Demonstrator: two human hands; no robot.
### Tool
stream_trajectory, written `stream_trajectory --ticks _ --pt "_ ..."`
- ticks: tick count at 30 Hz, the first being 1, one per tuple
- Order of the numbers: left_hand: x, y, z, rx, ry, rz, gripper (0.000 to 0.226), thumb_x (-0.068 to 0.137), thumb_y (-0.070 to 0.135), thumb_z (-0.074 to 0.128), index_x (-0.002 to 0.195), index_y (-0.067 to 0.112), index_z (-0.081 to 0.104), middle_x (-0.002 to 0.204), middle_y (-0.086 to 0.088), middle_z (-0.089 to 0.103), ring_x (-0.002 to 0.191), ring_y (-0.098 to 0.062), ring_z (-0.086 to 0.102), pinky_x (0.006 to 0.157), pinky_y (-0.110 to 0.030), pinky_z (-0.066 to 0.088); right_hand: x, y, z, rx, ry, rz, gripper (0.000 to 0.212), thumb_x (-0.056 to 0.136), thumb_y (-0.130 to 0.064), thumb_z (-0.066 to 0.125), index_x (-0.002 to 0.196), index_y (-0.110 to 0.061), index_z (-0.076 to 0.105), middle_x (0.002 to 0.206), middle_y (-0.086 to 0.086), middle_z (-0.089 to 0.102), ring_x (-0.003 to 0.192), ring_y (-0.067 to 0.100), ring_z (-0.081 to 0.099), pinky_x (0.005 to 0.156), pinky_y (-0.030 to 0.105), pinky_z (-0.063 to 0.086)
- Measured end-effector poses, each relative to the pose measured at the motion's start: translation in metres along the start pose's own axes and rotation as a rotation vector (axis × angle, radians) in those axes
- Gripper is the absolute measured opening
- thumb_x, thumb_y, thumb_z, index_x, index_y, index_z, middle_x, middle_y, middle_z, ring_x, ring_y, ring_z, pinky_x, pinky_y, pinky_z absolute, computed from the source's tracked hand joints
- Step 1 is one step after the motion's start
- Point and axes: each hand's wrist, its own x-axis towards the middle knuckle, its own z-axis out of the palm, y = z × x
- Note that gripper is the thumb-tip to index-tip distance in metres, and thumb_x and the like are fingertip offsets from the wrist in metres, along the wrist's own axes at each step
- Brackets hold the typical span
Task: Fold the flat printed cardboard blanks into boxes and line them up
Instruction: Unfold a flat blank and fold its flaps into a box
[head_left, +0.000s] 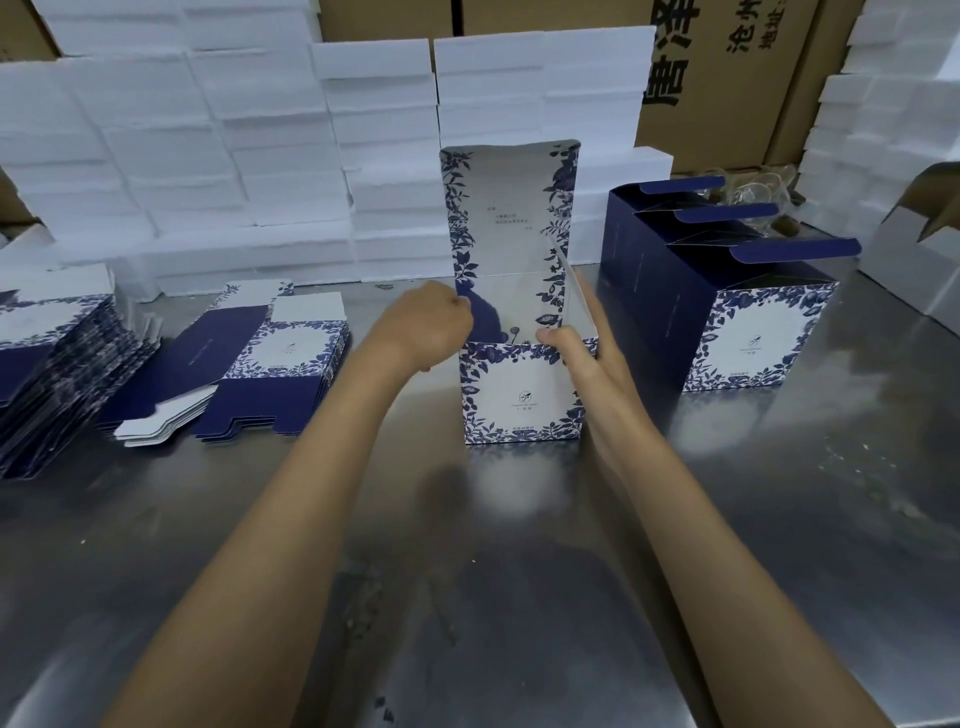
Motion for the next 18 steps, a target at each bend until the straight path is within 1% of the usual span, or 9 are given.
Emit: stream_trajectory --ticks 3,4,6,8,10,11,14,16,18 --pt "0.002 -0.002 -0.003 -0.003 -0.058 0.004 0.038 0.104 0.021 0.036 0.067 0.01 0.037 0.063 -0.007 0.043 0.05 -0.024 0.05 0.057 -0.029 0.045 0.001 0.002 -0.001 0.005 0.007 0.01 0.068 0.076 -0.047 0.069 0.139 -0.057 0.047 0.143 -0.016 0.057 0.131 0.012 0.056 0.113 0.05 0.042" --pt "0.004 -0.004 -0.006 -0.021 -0.089 0.004 0.038 0.103 0.022 0.038 0.067 0.01 0.038 0.061 -0.005 0.042 0.048 -0.021 0.047 0.054 -0.028 0.045 0.002 0.003 -0.001 0.006 0.009 0.015 0.067 0.076 -0.047 0.069 0.139 -0.057 0.047 0.143 -0.016 0.057 0.131 0.013 0.056 0.113 0.05 0.042" --pt "0.01 -0.008 -0.013 -0.062 -0.129 -0.019 0.036 0.101 0.028 0.043 0.071 0.008 0.044 0.061 -0.004 0.047 0.046 -0.018 0.042 0.051 -0.026 0.049 0.004 0.004 -0.001 0.008 -0.001 0.027 0.066 0.076 -0.048 0.068 0.137 -0.06 0.047 0.144 -0.017 0.057 0.132 0.016 0.055 0.113 0.052 0.042" --pt "0.014 -0.009 -0.016 -0.085 -0.126 -0.046 0.035 0.1 0.035 0.045 0.08 0.007 0.051 0.065 -0.005 0.052 0.048 -0.019 0.044 0.049 -0.026 0.049 0.005 0.005 -0.002 0.009 -0.034 0.034 0.066 0.077 -0.047 0.068 0.137 -0.061 0.046 0.144 -0.018 0.056 0.132 0.017 0.055 0.113 0.053 0.041" --pt "0.015 -0.01 -0.01 -0.109 -0.085 -0.036 0.039 0.103 0.039 0.042 0.083 0.007 0.052 0.068 -0.006 0.05 0.052 -0.02 0.045 0.047 -0.025 0.045 0.006 0.006 -0.001 0.016 -0.056 0.038 0.067 0.077 -0.046 0.069 0.138 -0.061 0.045 0.144 -0.018 0.056 0.133 0.018 0.055 0.113 0.053 0.04" --pt "0.015 -0.011 -0.006 -0.13 -0.059 -0.021 0.039 0.105 0.037 0.041 0.08 0.008 0.05 0.067 -0.006 0.047 0.052 -0.019 0.044 0.045 -0.024 0.043 0.007 0.006 -0.001 0.02 -0.057 0.04 0.068 0.076 -0.046 0.069 0.138 -0.061 0.045 0.144 -0.018 0.056 0.133 0.019 0.055 0.113 0.053 0.04" --pt "0.016 -0.012 0.002 -0.138 0.008 0.002 0.036 0.102 0.02 0.039 0.067 0.011 0.04 0.06 -0.005 0.041 0.048 -0.019 0.042 0.038 -0.019 0.037 0.007 0.007 -0.002 0.02 -0.048 0.044 0.068 0.075 -0.047 0.07 0.136 -0.063 0.046 0.143 -0.018 0.057 0.133 0.018 0.055 0.114 0.053 0.04" --pt "0.018 -0.014 -0.005 -0.149 -0.047 -0.016 0.034 0.101 0.018 0.04 0.068 0.011 0.042 0.058 -0.004 0.041 0.044 -0.018 0.041 0.04 -0.018 0.039 0.008 0.008 -0.002 0.015 -0.055 0.04 0.068 0.076 -0.048 0.07 0.137 -0.063 0.045 0.144 -0.018 0.056 0.134 0.019 0.053 0.114 0.053 0.039" --pt "0.019 -0.016 -0.013 -0.208 -0.113 -0.059 0.03 0.102 0.025 0.044 0.076 0.01 0.049 0.056 -0.003 0.043 0.039 -0.015 0.039 0.044 -0.021 0.042 0.008 0.009 -0.003 0.009 -0.069 0.04 0.066 0.078 -0.047 0.069 0.138 -0.062 0.045 0.144 -0.018 0.056 0.134 0.02 0.054 0.114 0.054 0.039"
